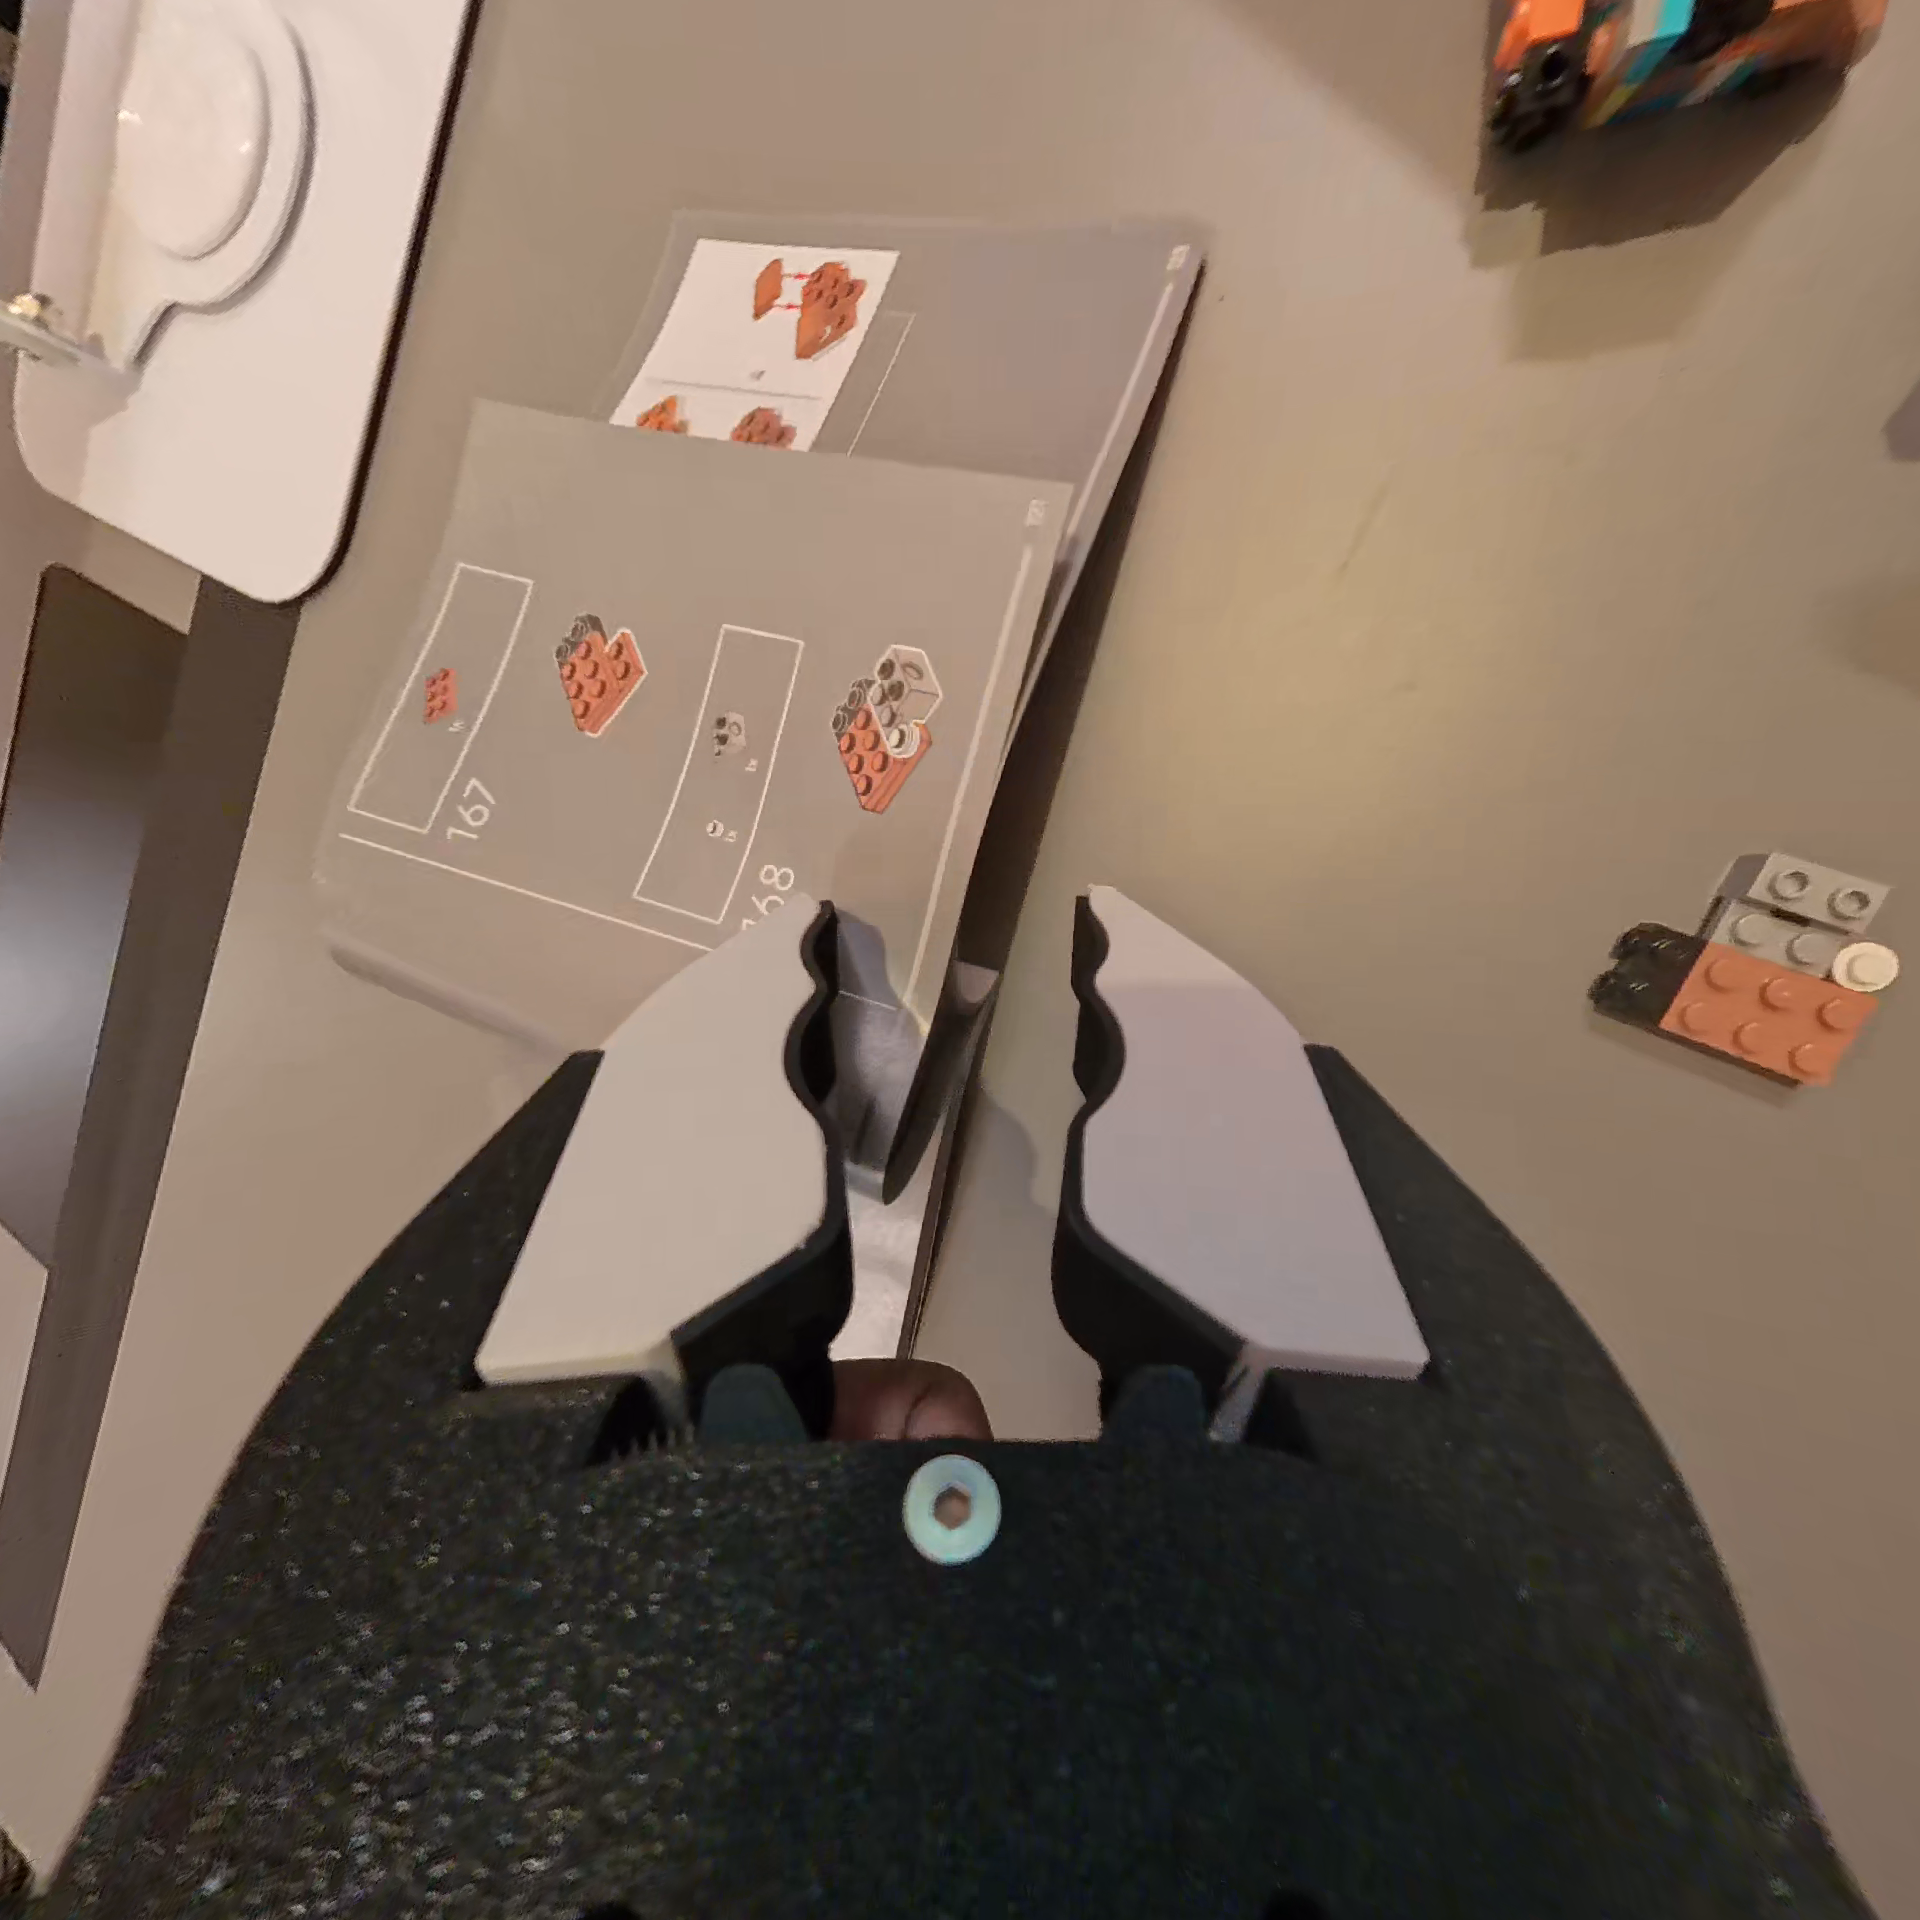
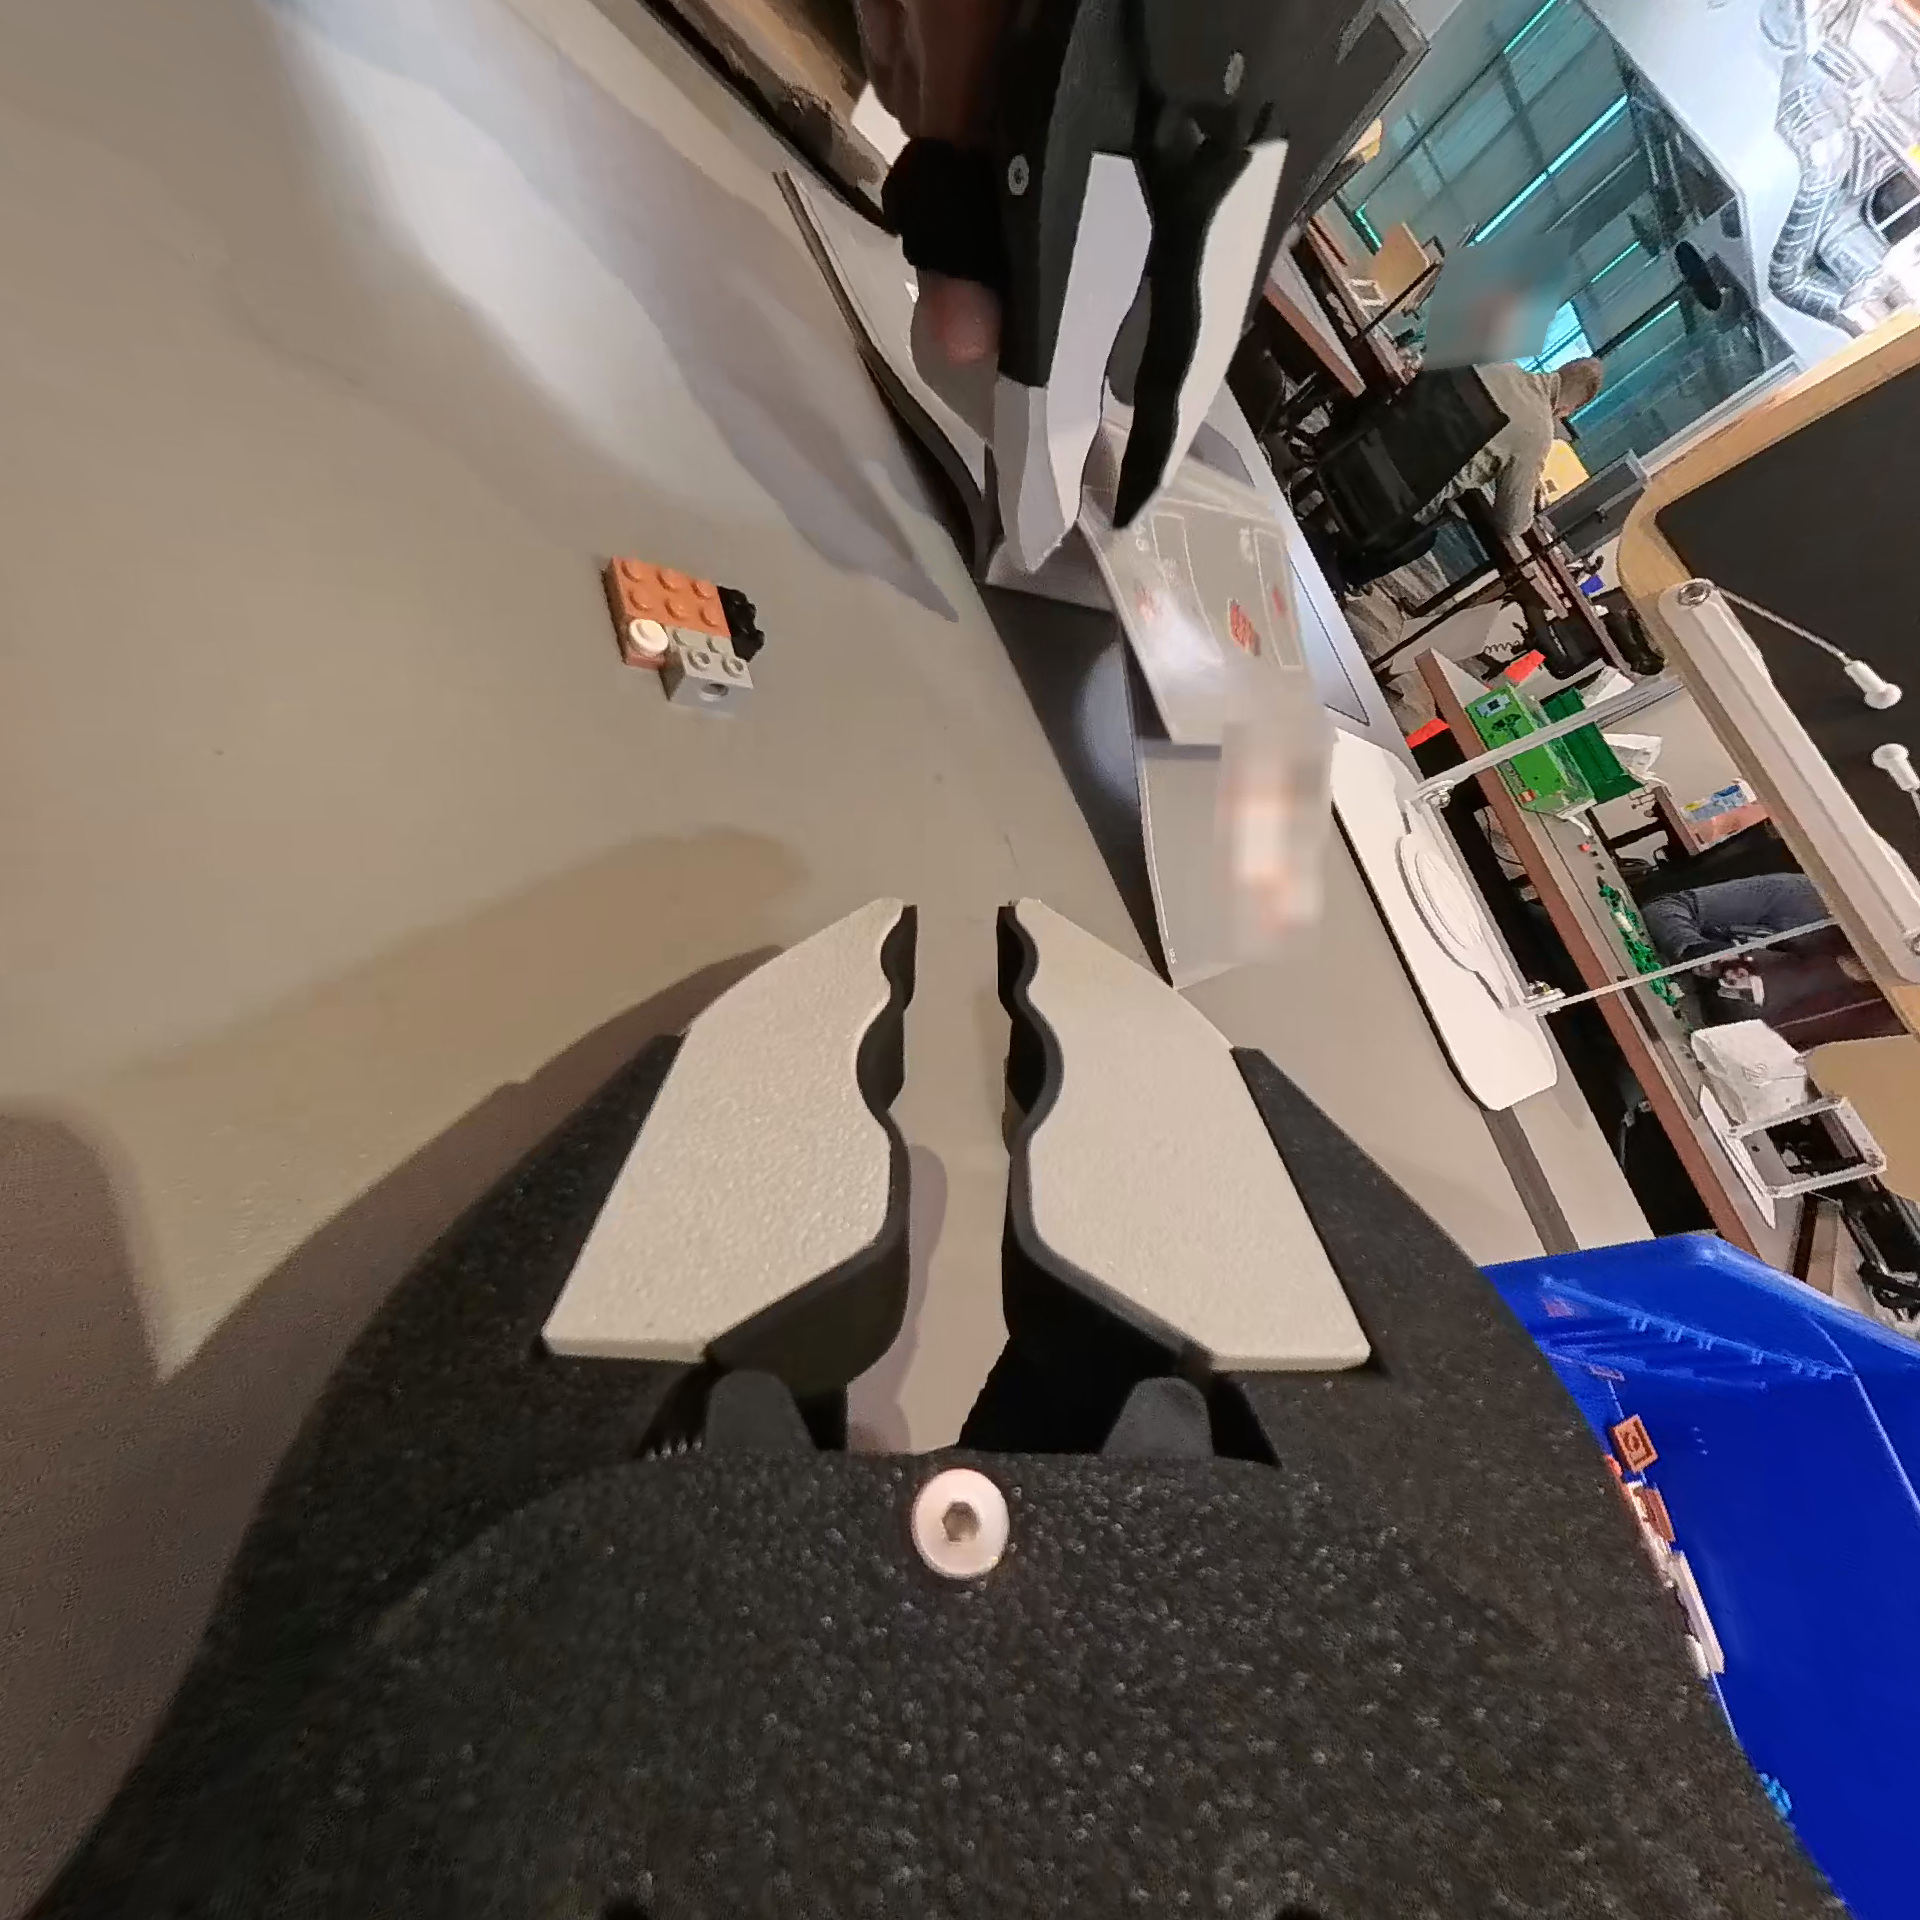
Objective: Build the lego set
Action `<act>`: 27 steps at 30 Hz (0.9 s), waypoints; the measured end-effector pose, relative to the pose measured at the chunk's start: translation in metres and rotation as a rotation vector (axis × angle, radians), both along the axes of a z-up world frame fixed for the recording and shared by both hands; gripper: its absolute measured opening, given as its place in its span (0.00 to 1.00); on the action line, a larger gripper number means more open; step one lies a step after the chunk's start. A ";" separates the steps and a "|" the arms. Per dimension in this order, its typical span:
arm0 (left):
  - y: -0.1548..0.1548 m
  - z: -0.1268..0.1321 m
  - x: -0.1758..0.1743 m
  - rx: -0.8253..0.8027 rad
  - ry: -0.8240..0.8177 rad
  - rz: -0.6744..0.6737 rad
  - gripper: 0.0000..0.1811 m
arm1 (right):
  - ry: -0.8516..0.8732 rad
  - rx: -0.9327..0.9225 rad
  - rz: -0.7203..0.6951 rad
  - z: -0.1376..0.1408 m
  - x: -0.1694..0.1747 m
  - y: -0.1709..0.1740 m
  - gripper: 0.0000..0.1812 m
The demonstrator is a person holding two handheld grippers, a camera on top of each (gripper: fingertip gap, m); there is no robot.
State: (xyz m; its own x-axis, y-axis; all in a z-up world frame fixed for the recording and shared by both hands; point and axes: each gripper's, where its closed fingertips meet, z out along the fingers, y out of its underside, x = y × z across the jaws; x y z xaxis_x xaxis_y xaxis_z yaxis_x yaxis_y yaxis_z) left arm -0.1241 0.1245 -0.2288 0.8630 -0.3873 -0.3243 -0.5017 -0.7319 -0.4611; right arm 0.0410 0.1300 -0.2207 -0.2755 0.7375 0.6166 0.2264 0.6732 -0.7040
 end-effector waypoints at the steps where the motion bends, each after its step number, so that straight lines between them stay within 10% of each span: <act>1: -0.001 0.000 -0.003 0.008 0.002 0.010 0.24 | 0.002 -0.002 0.000 0.000 0.000 0.000 0.08; 27: -0.060 0.015 -0.083 0.346 -0.121 0.505 0.24 | 0.019 0.075 0.004 -0.003 -0.002 -0.002 0.08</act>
